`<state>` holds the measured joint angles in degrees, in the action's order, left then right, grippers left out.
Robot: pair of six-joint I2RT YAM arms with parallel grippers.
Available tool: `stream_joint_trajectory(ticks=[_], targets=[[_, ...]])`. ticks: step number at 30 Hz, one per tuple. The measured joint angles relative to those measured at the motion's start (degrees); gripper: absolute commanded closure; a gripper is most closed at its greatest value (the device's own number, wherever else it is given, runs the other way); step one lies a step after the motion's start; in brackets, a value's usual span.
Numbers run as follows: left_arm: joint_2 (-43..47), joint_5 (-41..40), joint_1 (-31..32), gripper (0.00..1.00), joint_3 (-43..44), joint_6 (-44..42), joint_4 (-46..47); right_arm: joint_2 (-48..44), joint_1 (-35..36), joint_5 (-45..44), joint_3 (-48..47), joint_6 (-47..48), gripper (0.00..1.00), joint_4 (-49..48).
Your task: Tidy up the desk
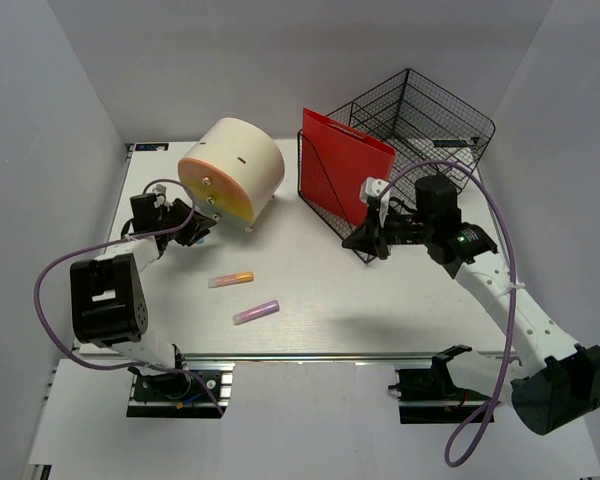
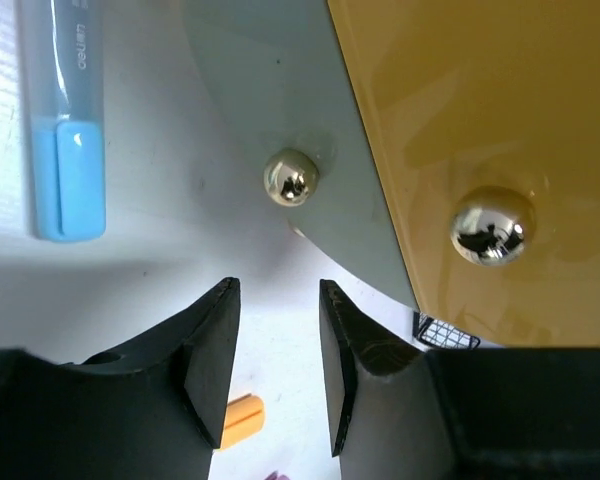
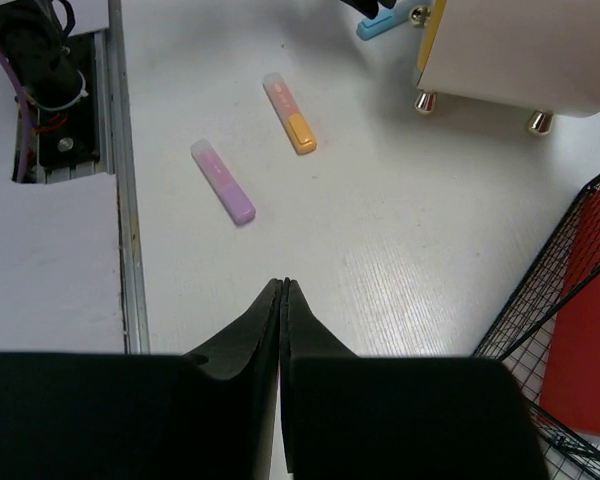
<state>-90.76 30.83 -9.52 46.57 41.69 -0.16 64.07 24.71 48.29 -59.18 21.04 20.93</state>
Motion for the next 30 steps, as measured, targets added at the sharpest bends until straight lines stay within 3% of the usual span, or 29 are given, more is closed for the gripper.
stream_joint_trajectory(ticks=[14, 30], targets=[[-6.8, 2.9, 0.0, 0.49, -4.9, 6.9, 19.1, -3.0, -0.3, 1.5, 5.0, 2.4, 0.97, -1.7], [-11.7, 3.7, 0.0, 0.5, -4.9, 9.8, 28.0, -2.8, -0.3, 1.6, 5.6, 3.5, 0.97, -1.8]])
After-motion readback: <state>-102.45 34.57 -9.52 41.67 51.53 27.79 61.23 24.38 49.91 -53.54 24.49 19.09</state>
